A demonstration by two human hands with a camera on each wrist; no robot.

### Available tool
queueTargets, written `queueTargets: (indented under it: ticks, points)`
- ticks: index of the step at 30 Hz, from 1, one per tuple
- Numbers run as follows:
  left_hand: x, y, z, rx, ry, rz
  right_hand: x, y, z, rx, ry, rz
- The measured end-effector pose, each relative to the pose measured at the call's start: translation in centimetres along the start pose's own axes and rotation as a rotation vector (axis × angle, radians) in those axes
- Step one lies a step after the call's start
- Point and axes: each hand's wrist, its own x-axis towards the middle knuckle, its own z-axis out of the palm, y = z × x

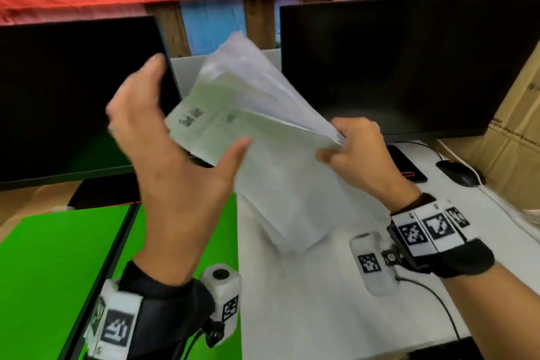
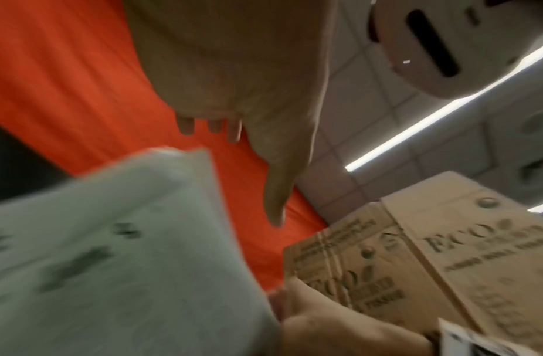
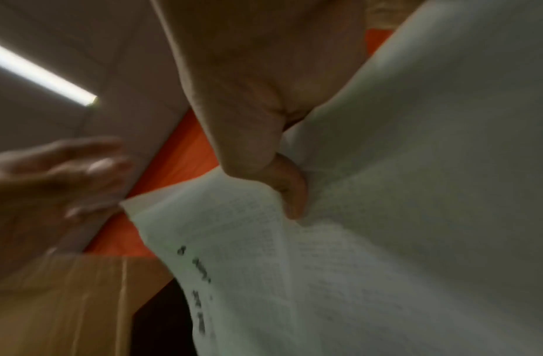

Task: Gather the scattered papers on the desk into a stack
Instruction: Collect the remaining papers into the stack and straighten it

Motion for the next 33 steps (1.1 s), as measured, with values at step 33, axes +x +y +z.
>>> queueTargets:
  ticks: [33]
  points:
    - [-3.9,-6.9,1.9,-0.686,-0.253,-0.818,-4.5,-0.4,1.4,0.919,-0.121,0.276]
